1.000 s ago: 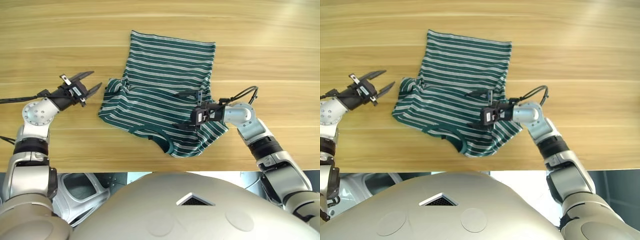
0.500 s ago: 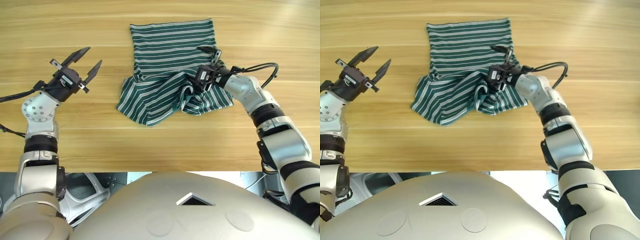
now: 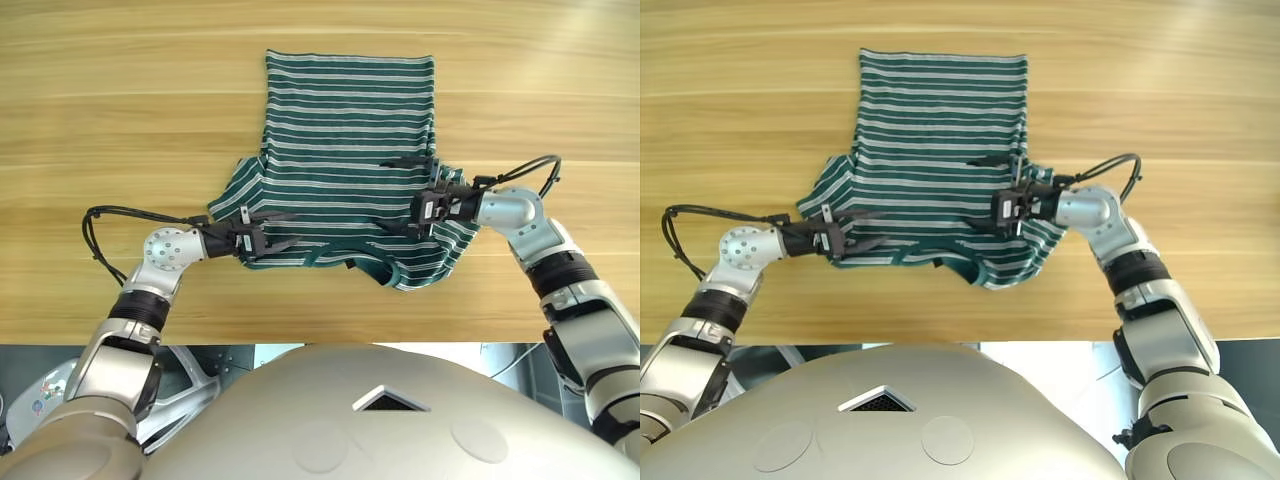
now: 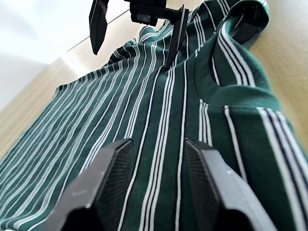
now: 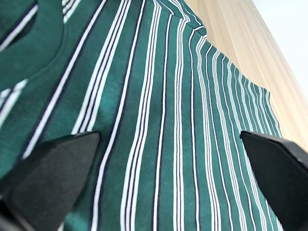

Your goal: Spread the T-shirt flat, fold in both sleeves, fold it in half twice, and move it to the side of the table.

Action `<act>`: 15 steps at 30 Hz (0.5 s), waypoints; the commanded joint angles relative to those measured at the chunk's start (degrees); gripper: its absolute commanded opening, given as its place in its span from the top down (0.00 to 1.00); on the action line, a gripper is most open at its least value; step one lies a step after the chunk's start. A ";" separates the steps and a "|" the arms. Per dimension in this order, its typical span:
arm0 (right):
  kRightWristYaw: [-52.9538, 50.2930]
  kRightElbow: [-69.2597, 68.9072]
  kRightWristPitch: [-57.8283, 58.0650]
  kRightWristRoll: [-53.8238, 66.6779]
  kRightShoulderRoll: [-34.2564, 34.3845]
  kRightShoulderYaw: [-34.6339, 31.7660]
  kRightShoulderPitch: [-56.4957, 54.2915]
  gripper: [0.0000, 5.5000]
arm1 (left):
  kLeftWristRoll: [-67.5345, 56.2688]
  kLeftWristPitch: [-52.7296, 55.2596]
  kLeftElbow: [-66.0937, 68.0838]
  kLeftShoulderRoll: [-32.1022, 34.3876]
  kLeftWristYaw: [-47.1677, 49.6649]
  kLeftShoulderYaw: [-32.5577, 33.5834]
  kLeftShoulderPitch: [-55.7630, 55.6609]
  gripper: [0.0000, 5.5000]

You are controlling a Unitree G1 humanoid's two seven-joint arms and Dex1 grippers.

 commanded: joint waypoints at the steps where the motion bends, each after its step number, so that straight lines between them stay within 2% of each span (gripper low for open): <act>1: 1.91 -0.58 1.61 -0.85 -0.80 -0.11 1.63 0.02 | 5.61 0.75 2.30 2.81 0.70 -1.11 -1.64 0.64; 7: 1.64 -2.93 2.65 -1.56 0.95 0.46 2.19 0.02 | 16.51 1.50 7.15 3.53 7.46 -3.05 -9.41 0.64; 13: 1.08 -2.44 3.07 -2.96 3.60 1.24 1.89 0.02 | 21.03 0.38 18.32 -4.00 18.59 -4.36 -19.06 0.64; 15: 1.37 -2.57 2.98 -2.87 3.43 1.07 2.02 0.02 | 18.73 -1.66 18.60 -4.82 17.26 -4.47 -17.51 0.64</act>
